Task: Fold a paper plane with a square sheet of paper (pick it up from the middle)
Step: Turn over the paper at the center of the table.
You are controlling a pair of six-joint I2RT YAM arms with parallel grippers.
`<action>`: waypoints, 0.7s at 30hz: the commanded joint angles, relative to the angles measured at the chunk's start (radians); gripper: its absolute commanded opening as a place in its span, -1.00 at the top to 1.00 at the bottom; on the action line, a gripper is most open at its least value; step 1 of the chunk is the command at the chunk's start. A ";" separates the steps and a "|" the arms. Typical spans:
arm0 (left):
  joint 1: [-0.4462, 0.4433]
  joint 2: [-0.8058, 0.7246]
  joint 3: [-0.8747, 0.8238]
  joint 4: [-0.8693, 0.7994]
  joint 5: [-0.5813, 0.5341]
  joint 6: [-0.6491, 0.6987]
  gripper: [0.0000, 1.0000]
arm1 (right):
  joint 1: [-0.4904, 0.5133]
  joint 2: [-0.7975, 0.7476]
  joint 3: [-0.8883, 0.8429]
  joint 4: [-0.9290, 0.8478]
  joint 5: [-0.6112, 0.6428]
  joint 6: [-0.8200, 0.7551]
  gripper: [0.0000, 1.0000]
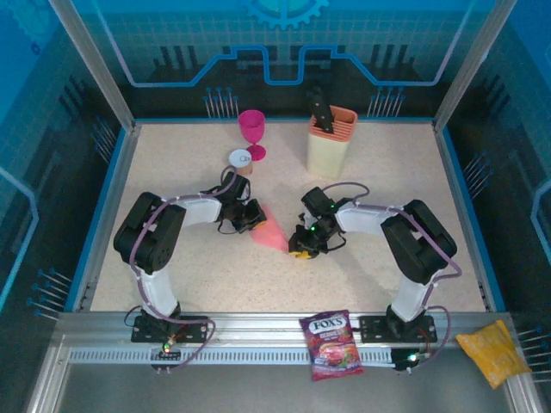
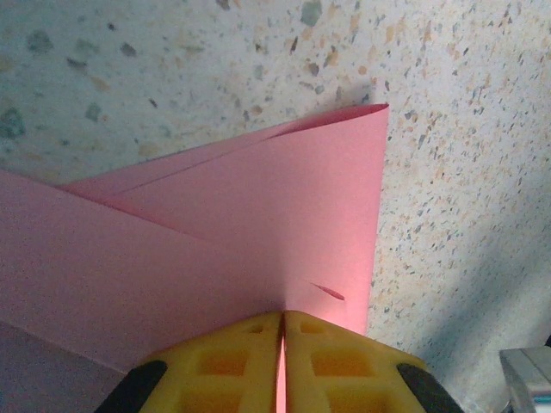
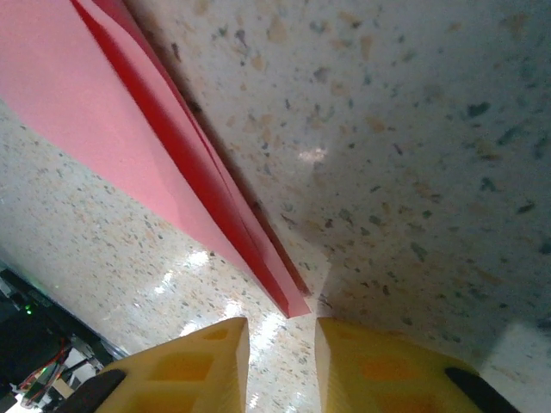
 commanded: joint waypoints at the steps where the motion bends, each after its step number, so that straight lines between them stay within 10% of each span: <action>1: 0.013 0.038 -0.027 -0.022 -0.016 0.024 0.76 | 0.015 0.027 0.028 0.009 -0.007 0.017 0.53; 21: 0.013 0.031 -0.050 -0.017 -0.014 0.027 0.77 | -0.005 0.064 0.019 0.190 -0.058 0.093 0.47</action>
